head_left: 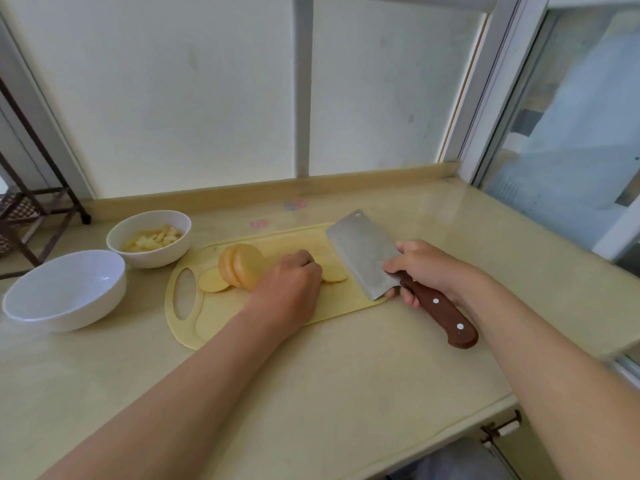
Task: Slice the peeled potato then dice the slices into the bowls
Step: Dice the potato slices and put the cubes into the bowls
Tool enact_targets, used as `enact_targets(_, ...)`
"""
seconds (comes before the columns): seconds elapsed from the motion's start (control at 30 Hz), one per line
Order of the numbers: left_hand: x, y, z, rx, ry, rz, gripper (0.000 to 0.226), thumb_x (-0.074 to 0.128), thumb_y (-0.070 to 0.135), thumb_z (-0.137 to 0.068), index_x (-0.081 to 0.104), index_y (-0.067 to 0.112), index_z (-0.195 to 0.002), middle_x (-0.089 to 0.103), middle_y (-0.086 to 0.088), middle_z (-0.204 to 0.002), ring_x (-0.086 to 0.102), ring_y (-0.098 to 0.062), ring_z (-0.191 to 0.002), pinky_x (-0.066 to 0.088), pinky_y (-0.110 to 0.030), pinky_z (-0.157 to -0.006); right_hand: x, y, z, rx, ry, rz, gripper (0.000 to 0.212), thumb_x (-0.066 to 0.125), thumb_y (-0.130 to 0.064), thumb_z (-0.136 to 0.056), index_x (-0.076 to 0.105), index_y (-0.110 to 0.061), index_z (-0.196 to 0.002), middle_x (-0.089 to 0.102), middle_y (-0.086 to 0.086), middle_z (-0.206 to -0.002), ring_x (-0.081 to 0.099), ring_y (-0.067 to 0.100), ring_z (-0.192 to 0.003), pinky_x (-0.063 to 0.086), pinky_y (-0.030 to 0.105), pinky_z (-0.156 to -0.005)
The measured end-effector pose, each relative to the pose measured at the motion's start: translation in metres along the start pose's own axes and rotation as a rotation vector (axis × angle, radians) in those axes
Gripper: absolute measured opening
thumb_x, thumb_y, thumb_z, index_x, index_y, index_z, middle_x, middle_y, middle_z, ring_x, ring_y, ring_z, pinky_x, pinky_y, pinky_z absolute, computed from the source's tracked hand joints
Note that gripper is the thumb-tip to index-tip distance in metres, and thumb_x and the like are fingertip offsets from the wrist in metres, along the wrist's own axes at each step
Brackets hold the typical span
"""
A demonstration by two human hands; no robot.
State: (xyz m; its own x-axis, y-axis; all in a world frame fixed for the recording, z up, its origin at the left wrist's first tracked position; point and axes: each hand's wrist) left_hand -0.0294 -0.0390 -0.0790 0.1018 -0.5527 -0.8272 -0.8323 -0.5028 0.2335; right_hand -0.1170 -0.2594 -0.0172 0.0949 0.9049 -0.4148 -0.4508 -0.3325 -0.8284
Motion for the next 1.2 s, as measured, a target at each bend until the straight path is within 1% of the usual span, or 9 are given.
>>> enact_targets(0.17, -0.002, 0.003, -0.002, 0.011, 0.023, 0.006, 0.02, 0.055, 0.015, -0.087, 0.066, 0.002, -0.076, 0.061, -0.011, -0.084, 0.059, -0.033, -0.071, 0.053, -0.04, -0.06, -0.001, -0.001, -0.005, 0.028, -0.088, -0.004, 0.007, 0.049, -0.01, -0.1, 0.053, -0.013, -0.104, 0.057, 0.014, -0.064, 0.047, 0.018, -0.041, 0.039, 0.021, -0.039)
enact_targets(0.43, -0.007, 0.007, -0.004, -0.015, 0.013, 0.033, 0.005, 0.069, 0.006, -0.084, 0.07, 0.003, -0.088, 0.063, -0.012, -0.091, 0.061, -0.032, -0.076, 0.05, -0.035, -0.068, -0.005, 0.006, -0.009, -0.009, -0.142, -0.007, 0.005, 0.049, -0.01, -0.101, 0.051, -0.013, -0.097, 0.056, 0.015, -0.065, 0.048, 0.019, -0.041, 0.039, 0.021, -0.04)
enact_targets(0.6, -0.009, 0.012, -0.004, -0.048, 0.035, 0.043, 0.006, 0.071, 0.007, -0.085, 0.071, 0.003, -0.089, 0.063, -0.009, -0.093, 0.061, -0.027, -0.076, 0.047, -0.03, -0.068, -0.008, 0.008, -0.007, -0.027, -0.207, 0.051, 0.005, 0.049, -0.013, -0.102, 0.054, -0.013, -0.103, 0.058, 0.012, -0.062, 0.05, 0.018, -0.04, 0.041, 0.021, -0.04)
enact_targets(0.7, -0.011, 0.014, -0.004, -0.057, 0.029, 0.041, 0.006, 0.072, 0.007, -0.084, 0.071, 0.002, -0.088, 0.064, -0.01, -0.093, 0.061, -0.028, -0.074, 0.05, -0.033, -0.067, -0.011, 0.008, -0.007, -0.037, -0.226, 0.066, 0.008, 0.048, -0.012, -0.102, 0.053, -0.01, -0.108, 0.06, 0.011, -0.062, 0.051, 0.018, -0.04, 0.042, 0.022, -0.039)
enact_targets(0.8, -0.012, 0.013, -0.003, -0.063, 0.004, 0.032, 0.008, 0.072, 0.009, -0.084, 0.072, 0.003, -0.089, 0.064, -0.01, -0.093, 0.061, -0.028, -0.075, 0.051, -0.034, -0.067, -0.013, 0.008, -0.008, -0.029, -0.235, 0.061, 0.013, 0.049, -0.012, -0.103, 0.054, -0.007, -0.113, 0.06, 0.011, -0.061, 0.052, 0.017, -0.04, 0.043, 0.022, -0.039)
enact_targets(0.97, -0.014, 0.014, -0.002, -0.045, -0.068, -0.003, 0.01, 0.069, 0.008, -0.084, 0.073, 0.004, -0.092, 0.064, -0.009, -0.093, 0.061, -0.03, -0.078, 0.051, -0.036, -0.07, -0.012, 0.009, -0.008, -0.034, -0.214, 0.044, 0.014, 0.05, -0.012, -0.101, 0.056, -0.008, -0.113, 0.06, 0.011, -0.062, 0.051, 0.018, -0.041, 0.042, 0.022, -0.04)
enact_targets(1.07, -0.016, 0.018, -0.005, -0.147, -0.102, 0.007, 0.021, 0.066, 0.012, -0.086, 0.071, 0.007, -0.106, 0.063, -0.007, -0.108, 0.061, -0.028, -0.087, 0.049, -0.033, -0.078, -0.011, 0.009, -0.01, -0.032, -0.208, 0.021, 0.012, 0.05, -0.012, -0.101, 0.057, -0.009, -0.11, 0.059, 0.012, -0.063, 0.05, 0.018, -0.041, 0.041, 0.022, -0.04)
enact_targets(1.13, -0.017, 0.023, -0.01, -0.249, -0.147, 0.017, 0.032, 0.062, 0.022, -0.09, 0.066, 0.011, -0.12, 0.059, -0.004, -0.125, 0.06, -0.025, -0.101, 0.044, -0.028, -0.086, -0.011, 0.009, -0.011, -0.036, -0.2, 0.01, 0.01, 0.049, -0.011, -0.1, 0.057, -0.009, -0.107, 0.059, 0.012, -0.062, 0.05, 0.018, -0.041, 0.041, 0.022, -0.04)
enact_targets(1.2, -0.016, 0.027, -0.014, -0.3, -0.193, 0.002, 0.04, 0.059, 0.034, -0.093, 0.061, 0.016, -0.127, 0.054, 0.0, -0.134, 0.055, -0.022, -0.114, 0.044, -0.03, -0.092, -0.01, 0.009, -0.01, -0.036, -0.198, 0.007, 0.01, 0.048, -0.01, -0.1, 0.056, -0.01, -0.106, 0.059, 0.012, -0.062, 0.05, 0.018, -0.041, 0.041, 0.022, -0.04)
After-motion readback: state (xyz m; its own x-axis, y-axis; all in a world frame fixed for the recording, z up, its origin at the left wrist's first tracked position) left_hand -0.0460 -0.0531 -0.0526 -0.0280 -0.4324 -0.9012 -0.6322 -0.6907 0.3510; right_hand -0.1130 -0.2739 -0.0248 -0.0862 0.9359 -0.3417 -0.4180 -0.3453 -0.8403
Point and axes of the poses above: each hand's wrist, its own z-axis away from the middle knuckle, its own x-axis out of the palm, y = z × x
